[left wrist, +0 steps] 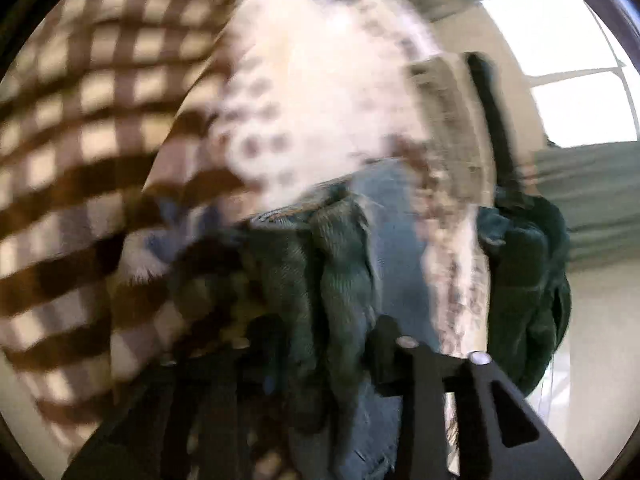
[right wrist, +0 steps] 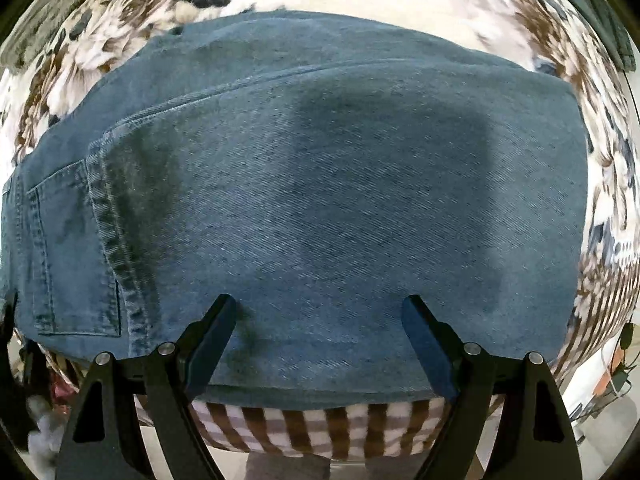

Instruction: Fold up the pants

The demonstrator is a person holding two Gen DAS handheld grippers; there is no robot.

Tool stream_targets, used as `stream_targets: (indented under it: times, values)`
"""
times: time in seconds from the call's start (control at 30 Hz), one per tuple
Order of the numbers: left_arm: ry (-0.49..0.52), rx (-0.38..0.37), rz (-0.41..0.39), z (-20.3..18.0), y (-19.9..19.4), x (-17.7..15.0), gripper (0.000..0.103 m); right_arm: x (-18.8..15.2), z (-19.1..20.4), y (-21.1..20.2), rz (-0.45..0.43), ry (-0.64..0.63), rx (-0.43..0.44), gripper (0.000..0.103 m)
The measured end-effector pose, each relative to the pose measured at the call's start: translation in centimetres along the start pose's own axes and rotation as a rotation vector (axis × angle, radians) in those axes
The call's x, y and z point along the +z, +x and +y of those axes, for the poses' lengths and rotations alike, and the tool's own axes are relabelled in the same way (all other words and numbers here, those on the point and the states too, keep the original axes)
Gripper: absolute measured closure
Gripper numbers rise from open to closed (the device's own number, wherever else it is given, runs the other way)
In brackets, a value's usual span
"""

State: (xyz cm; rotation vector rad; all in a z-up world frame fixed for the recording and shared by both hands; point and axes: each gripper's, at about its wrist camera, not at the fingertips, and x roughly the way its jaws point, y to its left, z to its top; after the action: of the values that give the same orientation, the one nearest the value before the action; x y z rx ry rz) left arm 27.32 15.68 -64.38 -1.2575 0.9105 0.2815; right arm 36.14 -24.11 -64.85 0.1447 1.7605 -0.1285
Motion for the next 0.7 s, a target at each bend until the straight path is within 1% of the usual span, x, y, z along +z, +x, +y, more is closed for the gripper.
stream_targets:
  times: [0.03, 0.07, 0.1, 0.13, 0.17, 0.2, 0.23, 0.27, 0.37, 0.43, 0.5, 0.53, 0.57, 0.63, 0.7]
  values:
    - [-0.05, -0.018, 0.02, 1.0, 1.0, 0.6, 0.062, 0.2, 0.3, 0.1, -0.002, 0.002, 0.003, 0.016]
    - [-0.081, -0.044, 0.024, 1.6, 1.4, 0.8, 0.062, 0.6, 0.8, 0.0, -0.003, 0.005, 0.007, 0.016]
    - [-0.078, -0.047, 0.014, 1.5, 1.6, 1.0, 0.062, 0.7, 0.9, 0.0, -0.004, 0.006, 0.011, 0.016]
    - [-0.05, -0.033, -0.001, 0.8, 1.5, 0.9, 0.064, 0.8, 0.8, -0.1, -0.005, 0.004, 0.009, 0.016]
    - [-0.013, -0.016, -0.023, 0.0, 1.2, 0.7, 0.065, 0.8, 0.6, -0.2, -0.015, -0.001, -0.017, 0.017]
    - [0.03, -0.006, -0.046, -1.0, 0.7, 0.4, 0.072, 0.9, 0.5, -0.4, -0.03, -0.01, -0.058, 0.017]
    - [0.058, -0.008, -0.061, -1.8, 0.2, 0.1, 0.075, 0.9, 0.3, -0.6, -0.048, -0.023, -0.102, 0.017]
    - [0.088, -0.007, -0.078, -2.8, -0.4, -0.2, 0.076, 1.6, 0.5, -0.7, -0.072, -0.041, -0.139, 0.017]
    - [0.184, -0.016, -0.093, -6.2, -2.0, -1.0, 0.079, 1.8, -0.2, -1.1, -0.094, -0.061, -0.176, 0.015]
    - [0.295, -0.015, -0.097, -9.7, -3.2, -2.2, 0.08, 1.9, -1.2, -1.6, -0.098, -0.051, -0.153, 0.015]
    - [0.402, -0.04, -0.106, -13.7, -4.4, -3.9, 0.081, 1.9, -2.3, -2.1, -0.097, -0.04, -0.126, 0.015]
    - [0.453, -0.048, -0.1, -15.6, -4.9, -5.0, 0.081, 1.9, -2.9, -2.3, -0.096, -0.032, -0.112, 0.015]
    - [0.504, -0.073, -0.091, -17.8, -5.3, -6.3, 0.081, 1.8, -3.8, -2.7, -0.099, -0.02, -0.095, 0.015]
    - [0.552, -0.116, -0.061, -20.6, -5.5, -8.4, 0.082, 1.8, -5.4, -3.4, -0.106, -0.008, -0.075, 0.015]
    - [0.606, -0.145, -0.016, -23.3, -5.1, -11.4, 0.082, 1.6, -7.3, -4.3, -0.123, 0.013, -0.06, 0.015]
